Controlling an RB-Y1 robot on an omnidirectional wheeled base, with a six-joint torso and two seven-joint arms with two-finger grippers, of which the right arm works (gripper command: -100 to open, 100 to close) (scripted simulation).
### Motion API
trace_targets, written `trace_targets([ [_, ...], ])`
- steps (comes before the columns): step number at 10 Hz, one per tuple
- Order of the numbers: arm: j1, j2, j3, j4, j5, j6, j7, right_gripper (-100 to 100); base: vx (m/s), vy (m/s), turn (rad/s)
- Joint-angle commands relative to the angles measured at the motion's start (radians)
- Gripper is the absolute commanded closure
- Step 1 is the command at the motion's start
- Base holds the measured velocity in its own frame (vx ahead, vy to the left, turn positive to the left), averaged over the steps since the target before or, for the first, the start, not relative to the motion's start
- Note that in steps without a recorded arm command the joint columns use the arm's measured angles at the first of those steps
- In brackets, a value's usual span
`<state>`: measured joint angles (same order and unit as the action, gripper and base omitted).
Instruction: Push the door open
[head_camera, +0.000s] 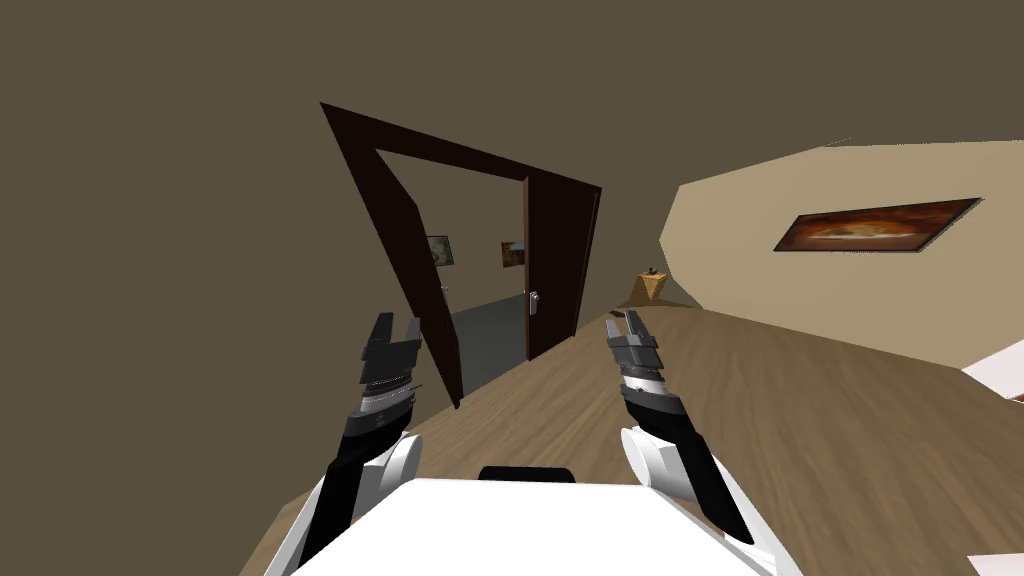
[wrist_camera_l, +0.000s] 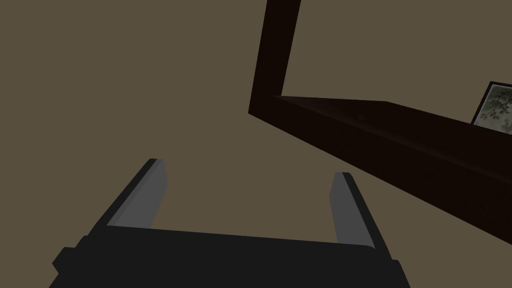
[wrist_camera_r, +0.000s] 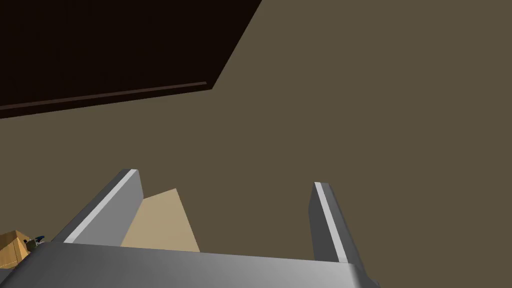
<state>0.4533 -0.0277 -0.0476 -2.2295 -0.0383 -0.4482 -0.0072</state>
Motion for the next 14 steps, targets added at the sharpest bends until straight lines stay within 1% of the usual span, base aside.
trace_targets([
  [1,-0.017,-0.009,0.008,0.029,-0.005,-0.002,-0.005,-100,0.028,-0.020,0.040],
  [4,-0.048,-0.024,0.023,0.086,-0.016,-0.005,-0.014,-100,0.062,-0.033,0.054],
  [6,-0.077,-0.038,0.037,0.137,-0.026,-0.007,-0.023,-100,0.068,-0.043,0.058],
  [10,-0.150,-0.073,0.072,0.253,-0.049,-0.014,-0.044,-100,0.081,-0.045,0.072],
  [11,-0.150,-0.073,0.072,0.265,-0.049,-0.014,-0.044,-100,0.051,-0.031,0.025],
  [13,-0.192,-0.093,0.093,0.341,-0.063,-0.018,-0.056,-100,0.059,-0.048,0.065],
  [14,-0.215,-0.104,0.104,0.365,-0.071,-0.020,-0.063,-100,0.075,-0.068,0.120],
])
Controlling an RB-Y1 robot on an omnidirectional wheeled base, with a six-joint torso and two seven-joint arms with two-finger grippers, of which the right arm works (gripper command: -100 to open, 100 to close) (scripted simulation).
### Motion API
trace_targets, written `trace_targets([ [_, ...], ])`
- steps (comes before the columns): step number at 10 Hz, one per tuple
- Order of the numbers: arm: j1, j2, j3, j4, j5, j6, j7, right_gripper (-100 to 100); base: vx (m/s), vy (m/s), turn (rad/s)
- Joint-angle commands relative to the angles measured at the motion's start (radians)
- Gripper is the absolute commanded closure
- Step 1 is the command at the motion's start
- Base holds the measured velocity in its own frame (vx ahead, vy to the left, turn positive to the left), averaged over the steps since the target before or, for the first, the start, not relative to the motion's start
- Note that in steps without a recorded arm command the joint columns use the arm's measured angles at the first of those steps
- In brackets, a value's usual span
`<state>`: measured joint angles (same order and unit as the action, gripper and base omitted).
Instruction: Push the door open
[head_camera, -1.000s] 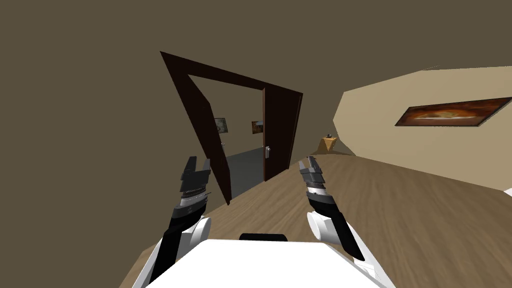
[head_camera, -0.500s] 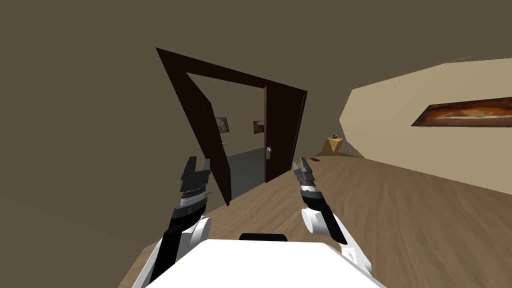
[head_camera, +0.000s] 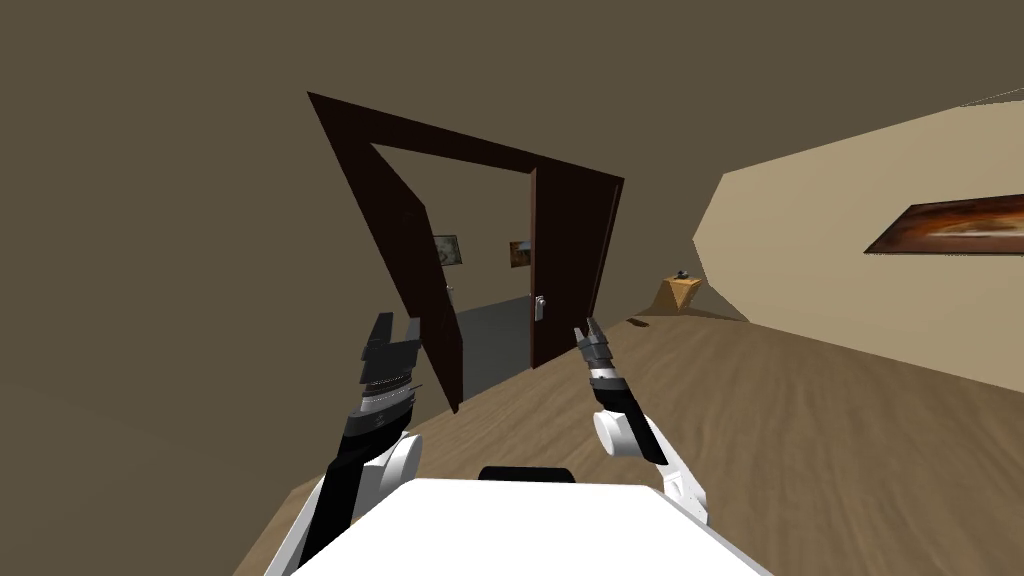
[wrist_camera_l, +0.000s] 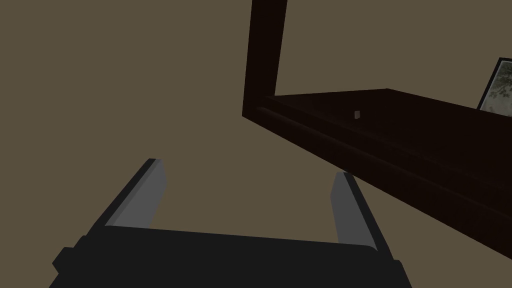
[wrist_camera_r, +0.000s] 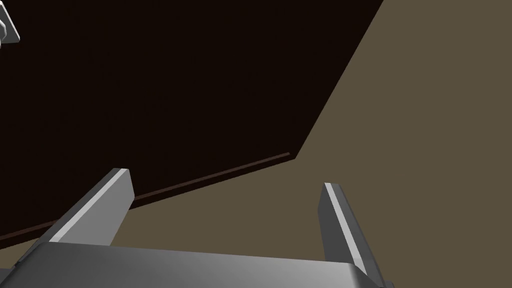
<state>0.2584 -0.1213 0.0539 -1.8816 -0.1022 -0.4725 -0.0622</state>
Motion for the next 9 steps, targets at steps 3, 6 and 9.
trace_targets([
  [3,-0.067,-0.032,0.025,0.097,-0.023,-0.001,-0.021,-100,0.065,-0.051,0.059],
  [6,-0.091,-0.043,0.037,0.159,-0.031,-0.003,-0.029,-100,0.050,-0.038,0.041],
  [9,-0.141,-0.066,0.061,0.247,-0.047,-0.008,-0.043,-100,0.062,-0.044,0.070],
])
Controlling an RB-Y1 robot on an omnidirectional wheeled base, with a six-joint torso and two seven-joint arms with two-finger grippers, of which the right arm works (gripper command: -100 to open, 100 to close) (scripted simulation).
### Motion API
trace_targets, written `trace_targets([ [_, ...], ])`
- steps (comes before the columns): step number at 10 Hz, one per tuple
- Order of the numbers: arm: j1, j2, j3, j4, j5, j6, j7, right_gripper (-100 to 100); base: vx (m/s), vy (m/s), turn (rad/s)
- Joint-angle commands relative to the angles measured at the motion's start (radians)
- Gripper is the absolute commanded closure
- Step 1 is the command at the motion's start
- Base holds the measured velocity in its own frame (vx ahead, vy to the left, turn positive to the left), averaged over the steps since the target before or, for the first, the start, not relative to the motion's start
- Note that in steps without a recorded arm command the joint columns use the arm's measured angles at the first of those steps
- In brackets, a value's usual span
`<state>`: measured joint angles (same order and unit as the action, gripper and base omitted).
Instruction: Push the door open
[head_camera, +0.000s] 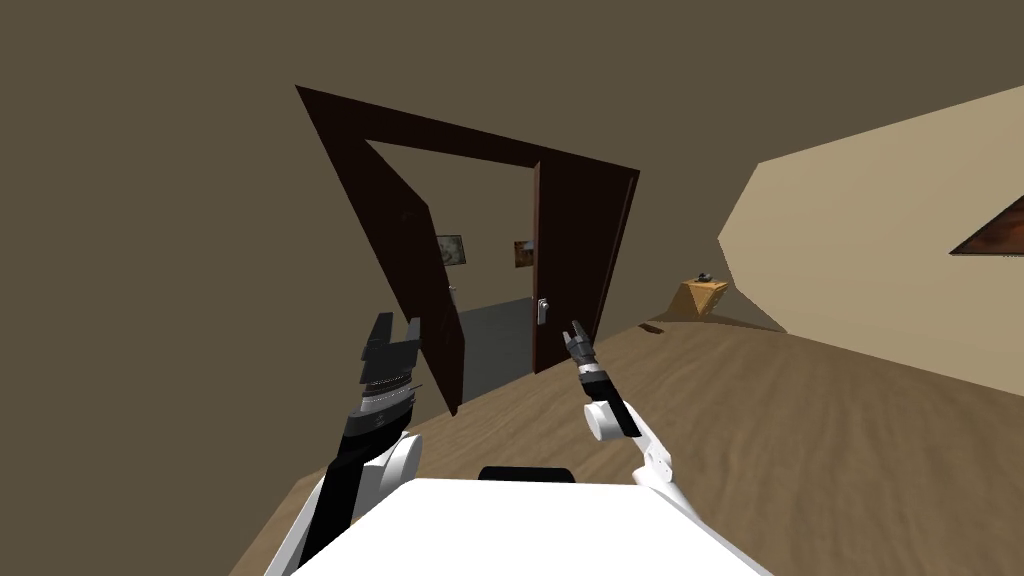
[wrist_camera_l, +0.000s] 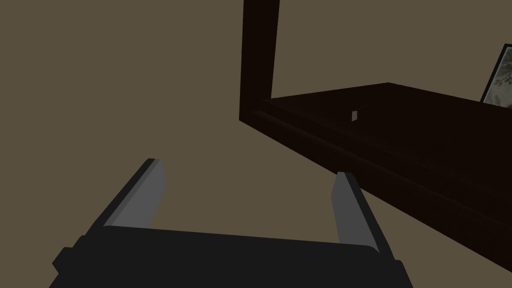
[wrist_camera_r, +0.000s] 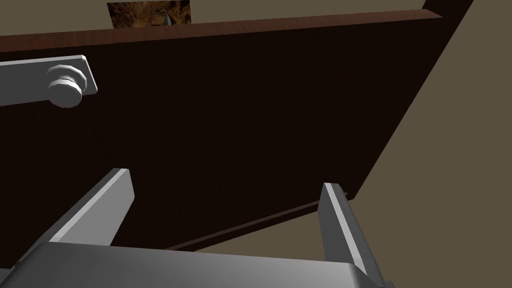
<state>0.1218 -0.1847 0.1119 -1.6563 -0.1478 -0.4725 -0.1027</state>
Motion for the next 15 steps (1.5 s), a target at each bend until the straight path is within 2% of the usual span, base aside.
trace_targets([
  [1,-0.030,-0.015,0.015,0.050,-0.010,-0.010,-0.010,-100,0.048,-0.048,0.070],
  [2,-0.030,-0.015,0.015,0.067,-0.010,-0.010,-0.010,-100,0.039,-0.043,0.041],
  [4,-0.081,-0.038,0.040,0.136,-0.027,-0.015,-0.025,-100,0.057,-0.058,0.090],
  [5,-0.081,-0.038,0.040,0.158,-0.027,-0.015,-0.025,-100,0.055,-0.062,0.040],
  [6,-0.107,-0.050,0.052,0.191,-0.035,-0.017,-0.033,-100,0.051,-0.051,0.060],
  [7,-0.107,-0.050,0.052,0.204,-0.035,-0.017,-0.033,-100,0.039,-0.038,0.038],
  [8,-0.133,-0.062,0.065,0.241,-0.044,-0.020,-0.040,-100,0.038,-0.046,0.067],
  [9,-0.133,-0.062,0.065,0.249,-0.044,-0.020,-0.040,-100,0.036,-0.038,0.035],
  [11,-0.183,-0.085,0.089,0.318,-0.060,-0.025,-0.055,-100,0.062,-0.056,0.073],
  [12,-0.183,-0.085,0.089,0.339,-0.060,-0.025,-0.055,-100,0.053,-0.051,0.054],
  [13,-0.208,-0.097,0.101,0.375,-0.069,-0.027,-0.062,-100,0.043,-0.048,0.061],
  [14,-0.208,-0.097,0.101,0.383,-0.069,-0.027,-0.062,-100,0.040,-0.042,0.048],
  [15,-0.233,-0.108,0.113,0.420,-0.077,-0.029,-0.069,-100,0.043,-0.047,0.071],
])
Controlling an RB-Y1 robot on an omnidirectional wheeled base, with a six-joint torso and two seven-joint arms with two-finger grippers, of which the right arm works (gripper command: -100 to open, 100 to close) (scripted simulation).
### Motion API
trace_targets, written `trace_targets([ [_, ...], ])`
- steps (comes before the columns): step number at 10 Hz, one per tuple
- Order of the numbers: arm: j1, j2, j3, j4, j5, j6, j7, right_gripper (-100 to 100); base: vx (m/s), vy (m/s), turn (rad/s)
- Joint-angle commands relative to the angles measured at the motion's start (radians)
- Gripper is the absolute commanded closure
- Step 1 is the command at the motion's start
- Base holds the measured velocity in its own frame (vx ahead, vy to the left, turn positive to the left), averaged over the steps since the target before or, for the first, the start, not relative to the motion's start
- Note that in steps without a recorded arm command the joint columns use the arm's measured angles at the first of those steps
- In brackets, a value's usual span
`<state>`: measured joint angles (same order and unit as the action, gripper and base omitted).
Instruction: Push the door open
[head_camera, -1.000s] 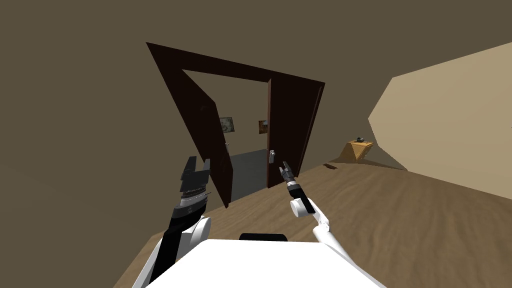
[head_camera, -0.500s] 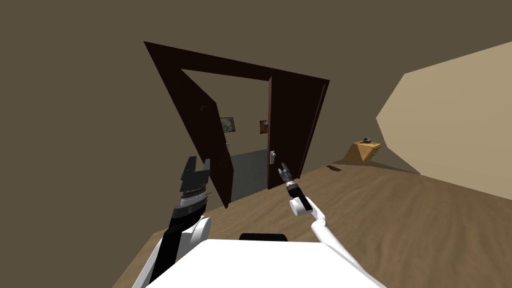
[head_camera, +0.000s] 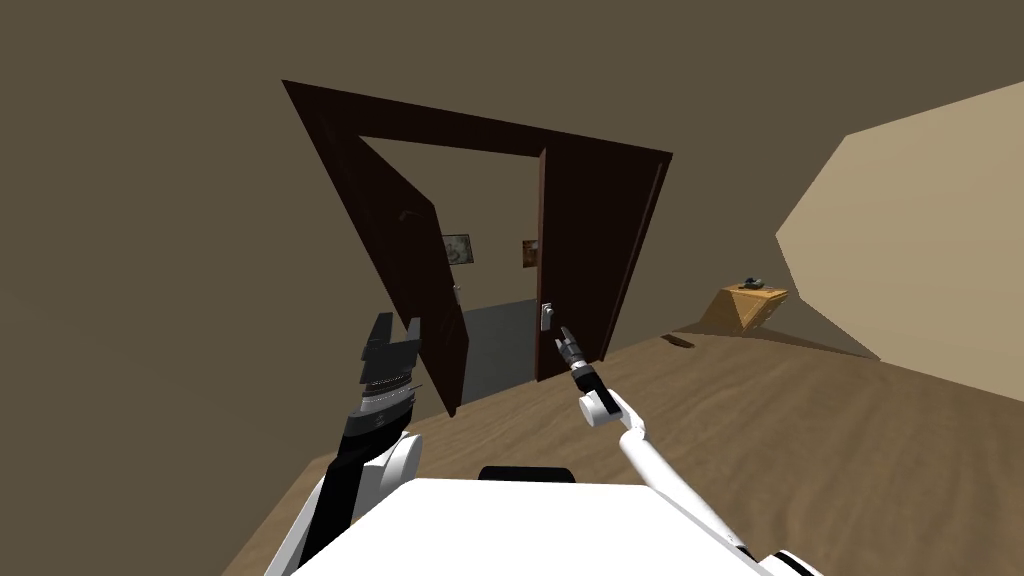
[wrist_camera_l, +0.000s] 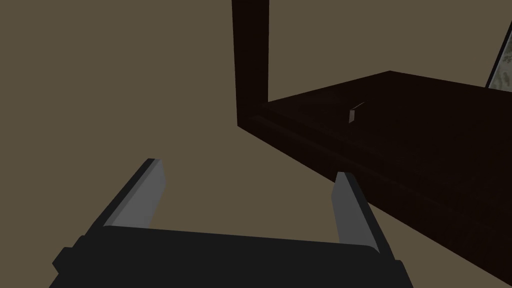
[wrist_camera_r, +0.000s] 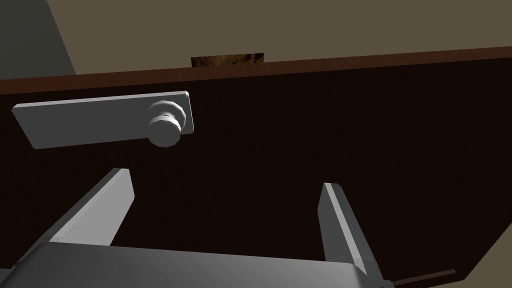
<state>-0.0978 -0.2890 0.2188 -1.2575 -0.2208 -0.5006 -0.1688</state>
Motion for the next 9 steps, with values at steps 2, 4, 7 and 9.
trace_targets([
  [2,-0.036,-0.014,0.017,0.065,-0.011,-0.004,-0.010,-100,0.036,-0.043,0.049],
  [4,-0.060,-0.025,0.029,0.111,-0.019,-0.006,-0.017,-100,0.061,-0.064,0.066],
  [7,-0.125,-0.055,0.060,0.222,-0.041,-0.012,-0.036,-100,0.058,-0.071,0.075],
  [9,-0.145,-0.064,0.070,0.262,-0.047,-0.014,-0.042,-100,0.059,-0.062,0.064],
])
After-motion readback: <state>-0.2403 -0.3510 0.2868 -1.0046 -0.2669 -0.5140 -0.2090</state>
